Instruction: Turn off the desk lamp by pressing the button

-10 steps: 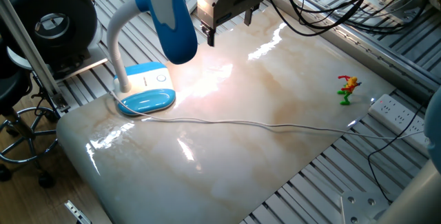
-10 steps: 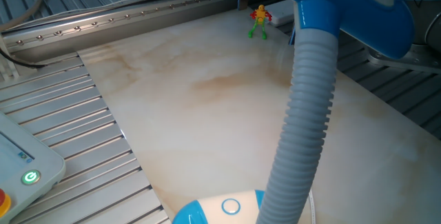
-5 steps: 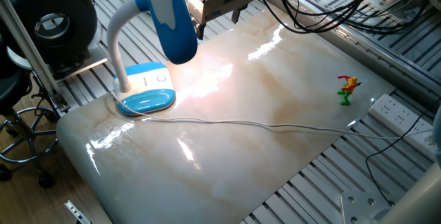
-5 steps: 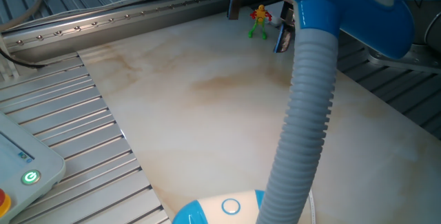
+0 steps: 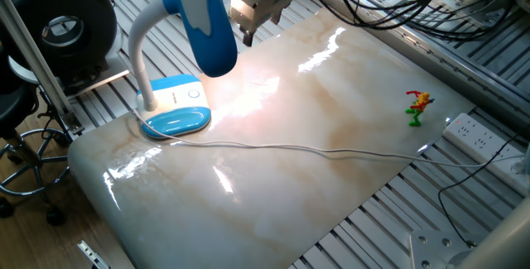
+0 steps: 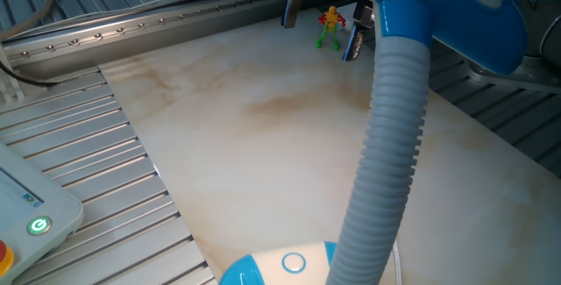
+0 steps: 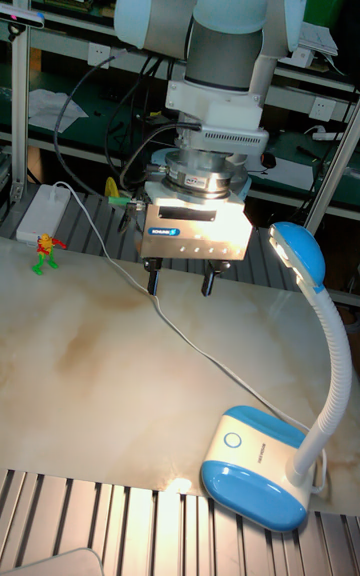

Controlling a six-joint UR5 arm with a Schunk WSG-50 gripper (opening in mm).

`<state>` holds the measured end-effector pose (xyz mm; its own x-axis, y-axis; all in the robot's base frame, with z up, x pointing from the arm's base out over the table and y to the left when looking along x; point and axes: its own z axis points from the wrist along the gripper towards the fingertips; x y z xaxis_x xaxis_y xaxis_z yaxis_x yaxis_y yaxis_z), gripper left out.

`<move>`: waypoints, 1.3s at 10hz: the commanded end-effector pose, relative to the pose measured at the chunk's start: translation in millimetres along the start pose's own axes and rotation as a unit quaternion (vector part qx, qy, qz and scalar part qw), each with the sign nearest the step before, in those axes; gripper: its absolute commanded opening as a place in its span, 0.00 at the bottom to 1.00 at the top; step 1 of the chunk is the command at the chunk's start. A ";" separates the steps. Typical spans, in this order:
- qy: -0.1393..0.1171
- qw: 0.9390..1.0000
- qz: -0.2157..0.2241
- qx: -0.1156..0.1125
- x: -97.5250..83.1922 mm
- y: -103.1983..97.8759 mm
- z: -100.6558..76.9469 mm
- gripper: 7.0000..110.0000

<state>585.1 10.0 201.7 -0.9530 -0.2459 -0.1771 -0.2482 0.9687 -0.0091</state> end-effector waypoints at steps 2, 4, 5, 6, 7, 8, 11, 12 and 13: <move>-0.006 0.996 -0.087 0.010 -2.6 -5.6 -0.7 0.36; 0.005 0.993 -0.120 0.008 2.5 -6.1 2.0 0.36; 0.004 0.994 -0.107 0.004 2.2 -3.8 1.8 0.36; 0.003 0.996 -0.094 0.003 1.3 -4.0 1.1 0.36; 0.003 0.997 -0.082 0.001 1.0 -4.2 0.4 0.36; 0.006 0.997 -0.077 0.002 1.9 -7.4 -0.6 0.36; 0.014 0.999 -0.028 -0.039 4.6 2.0 -4.1 0.36; 0.015 0.998 -0.009 -0.056 4.4 7.8 -6.1 0.36; 0.018 0.997 0.004 -0.068 5.2 12.1 -7.7 0.36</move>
<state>579.4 8.8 202.7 -0.9364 -0.3181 -0.1481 -0.3268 0.9444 0.0376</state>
